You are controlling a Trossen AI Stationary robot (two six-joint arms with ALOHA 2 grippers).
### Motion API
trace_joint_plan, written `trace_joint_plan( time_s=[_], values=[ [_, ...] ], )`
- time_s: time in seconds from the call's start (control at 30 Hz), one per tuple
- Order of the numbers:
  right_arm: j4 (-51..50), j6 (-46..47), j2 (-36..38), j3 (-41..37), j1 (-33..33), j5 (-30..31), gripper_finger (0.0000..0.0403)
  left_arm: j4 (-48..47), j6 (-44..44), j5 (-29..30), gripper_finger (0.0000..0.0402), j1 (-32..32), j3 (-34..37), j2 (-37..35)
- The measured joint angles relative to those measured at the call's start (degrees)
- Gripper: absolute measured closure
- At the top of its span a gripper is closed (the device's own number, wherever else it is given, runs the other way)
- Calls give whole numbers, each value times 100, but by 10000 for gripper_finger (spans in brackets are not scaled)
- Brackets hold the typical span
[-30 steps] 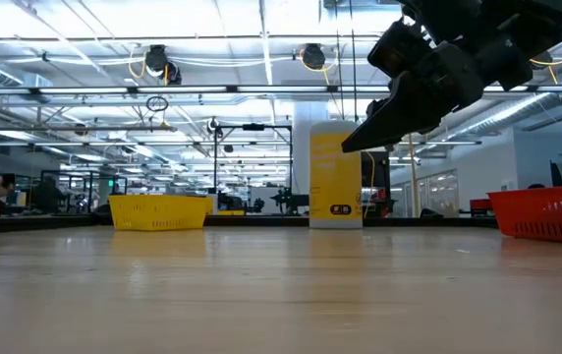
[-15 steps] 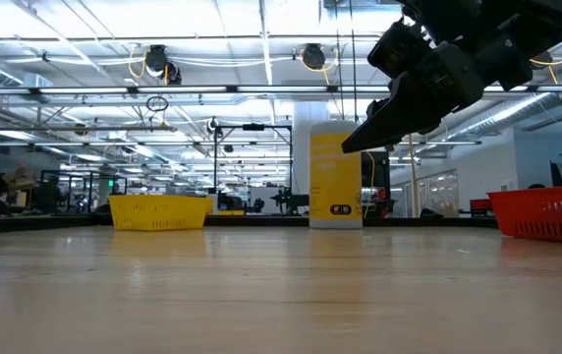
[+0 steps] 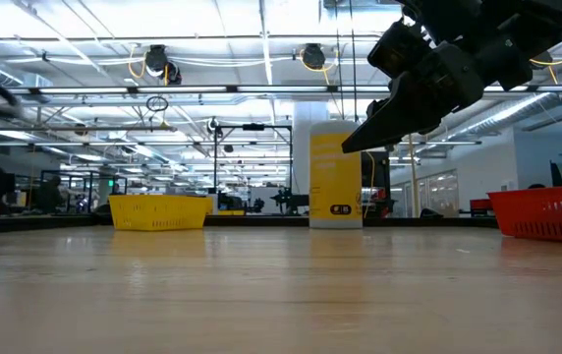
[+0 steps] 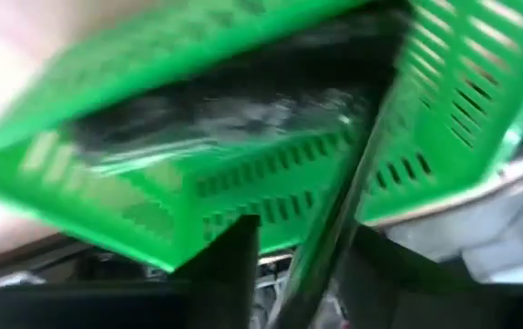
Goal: Pick & Place Travel size toiletries
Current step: Put the black comb into the green bin, then return to Home Position
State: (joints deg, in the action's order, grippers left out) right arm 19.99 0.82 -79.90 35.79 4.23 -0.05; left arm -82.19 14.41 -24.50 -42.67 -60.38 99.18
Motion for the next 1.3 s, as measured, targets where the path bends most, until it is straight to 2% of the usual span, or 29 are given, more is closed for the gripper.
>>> trace_joint_plan(
  time_s=[0.23, 0.33, 0.43, 0.57, 0.73, 0.87, 0.93, 1.0, 1.13, 1.3],
  values=[
    [-4, 0, -2, 0, 0, 0, 192, -391, 613, 245, 158, 573, 0, -160],
    [-4, 0, -2, 0, 0, 0, 192, -842, 1005, 387, 123, 786, 2, -296],
    [-8, 0, -2, 0, 0, 0, 192, -680, 1620, 631, 103, 940, 7, -640],
    [25, -1, -2, -66, 0, 0, 192, -766, 2804, 1666, 104, 965, 7, -1193],
    [313, 0, -4, -316, -4, 20, 193, -29, 4206, 3860, 127, 915, 34, -1980],
    [577, 0, -4, -468, -4, 18, 193, 1378, 4478, 5825, 149, 919, 397, -2500],
    [812, 0, -4, -574, -4, 7, 193, 2471, 4038, 6609, 159, 947, 739, -2721],
    [1125, 0, -4, -747, -4, -1, 193, 3754, 3287, 7120, 168, 1055, 1157, -2854],
    [1293, 64, 341, -1155, -45, -25, 209, 6534, 1537, 7343, 188, 1473, 2000, -2873],
    [968, 453, 1600, -1830, -293, -515, 286, 9556, 93, 7040, 214, 2062, 2908, -2866]
  ],
)
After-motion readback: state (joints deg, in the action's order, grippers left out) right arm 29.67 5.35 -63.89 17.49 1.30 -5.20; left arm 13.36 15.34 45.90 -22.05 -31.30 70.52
